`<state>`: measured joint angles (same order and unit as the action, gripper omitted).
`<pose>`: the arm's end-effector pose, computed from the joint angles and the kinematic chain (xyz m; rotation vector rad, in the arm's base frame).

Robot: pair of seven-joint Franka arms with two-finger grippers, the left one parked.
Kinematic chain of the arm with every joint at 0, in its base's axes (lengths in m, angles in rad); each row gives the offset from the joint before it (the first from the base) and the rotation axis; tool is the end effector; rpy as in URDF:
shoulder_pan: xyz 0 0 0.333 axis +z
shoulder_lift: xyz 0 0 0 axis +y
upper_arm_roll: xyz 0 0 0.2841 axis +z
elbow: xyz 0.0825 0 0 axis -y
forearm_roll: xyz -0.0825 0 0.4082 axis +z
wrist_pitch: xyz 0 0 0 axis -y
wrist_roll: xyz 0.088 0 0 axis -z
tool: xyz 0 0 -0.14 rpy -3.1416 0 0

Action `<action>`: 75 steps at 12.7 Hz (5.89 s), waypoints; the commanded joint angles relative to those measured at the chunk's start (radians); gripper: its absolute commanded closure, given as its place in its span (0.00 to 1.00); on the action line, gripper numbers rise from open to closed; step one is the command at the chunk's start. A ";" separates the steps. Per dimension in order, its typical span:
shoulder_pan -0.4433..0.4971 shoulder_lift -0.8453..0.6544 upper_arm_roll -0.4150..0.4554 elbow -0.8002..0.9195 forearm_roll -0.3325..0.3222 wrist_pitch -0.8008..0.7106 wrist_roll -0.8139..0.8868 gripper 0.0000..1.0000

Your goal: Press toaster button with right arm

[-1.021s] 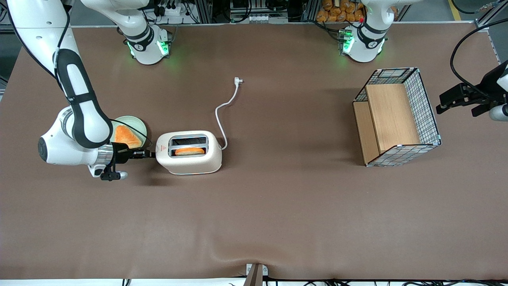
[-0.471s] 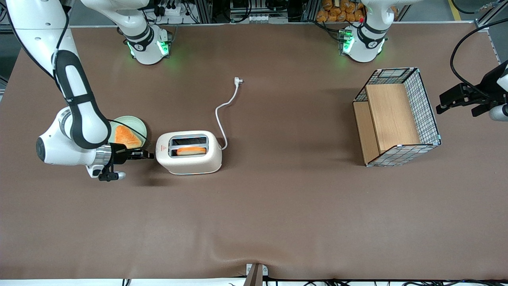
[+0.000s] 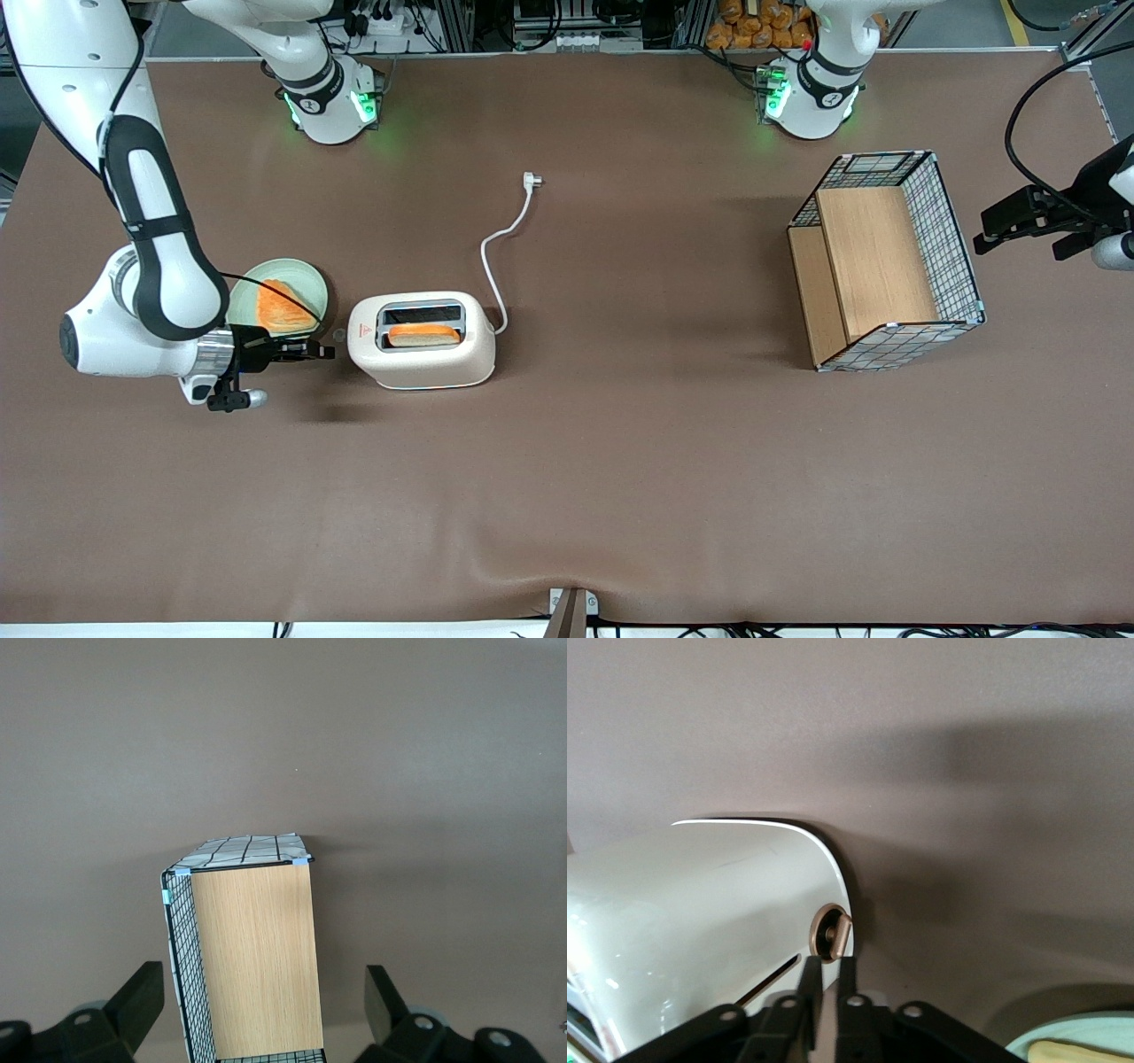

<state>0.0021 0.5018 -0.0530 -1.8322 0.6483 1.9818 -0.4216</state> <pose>0.6102 0.0251 0.1707 -2.5510 -0.0009 0.2692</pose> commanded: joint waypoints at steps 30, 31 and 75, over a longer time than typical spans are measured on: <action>-0.008 -0.500 0.036 0.205 -0.575 -0.429 0.443 0.00; -0.007 -0.497 0.036 0.232 -0.576 -0.428 0.436 0.00; -0.007 -0.459 0.038 0.389 -0.671 -0.551 0.446 0.00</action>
<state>-0.0047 0.0303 -0.0200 -1.4700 -0.0160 1.4425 0.0059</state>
